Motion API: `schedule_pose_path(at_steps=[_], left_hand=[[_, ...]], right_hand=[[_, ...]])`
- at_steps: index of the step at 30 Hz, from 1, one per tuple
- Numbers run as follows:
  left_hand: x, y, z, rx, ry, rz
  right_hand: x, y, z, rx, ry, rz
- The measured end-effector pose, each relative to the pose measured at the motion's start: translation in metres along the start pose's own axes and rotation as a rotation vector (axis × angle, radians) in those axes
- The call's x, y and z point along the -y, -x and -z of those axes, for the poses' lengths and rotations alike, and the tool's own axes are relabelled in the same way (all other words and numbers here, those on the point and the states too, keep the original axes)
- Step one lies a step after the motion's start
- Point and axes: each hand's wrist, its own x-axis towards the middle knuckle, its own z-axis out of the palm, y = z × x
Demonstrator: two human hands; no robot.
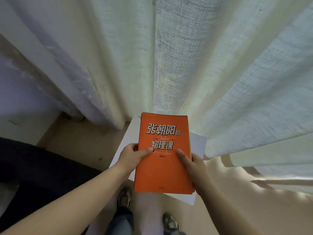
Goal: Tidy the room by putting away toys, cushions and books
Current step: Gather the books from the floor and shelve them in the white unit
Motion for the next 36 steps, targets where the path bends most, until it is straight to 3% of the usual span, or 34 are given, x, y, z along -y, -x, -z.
schedule_pose_path(at_steps=[9,18,25,33,36], left_hand=[[0.034,-0.062,0.058,0.074,-0.130,0.074],[0.078,-0.126,0.065,0.084,-0.261,0.064],[0.119,-0.190,0.062,0.055,-0.298,-0.039],[0.154,-0.235,0.070,0.006,-0.395,-0.263],[0.153,-0.246,0.079,0.115,-0.318,-0.312]], right_hand=[[-0.053,-0.029,-0.080,-0.093,-0.065,-0.117],[-0.108,-0.084,-0.102,-0.100,-0.030,-0.143],[-0.148,-0.145,-0.106,-0.083,0.082,-0.013],[-0.180,-0.184,-0.115,-0.181,0.258,0.127],[-0.181,-0.199,-0.112,-0.227,0.210,0.158]])
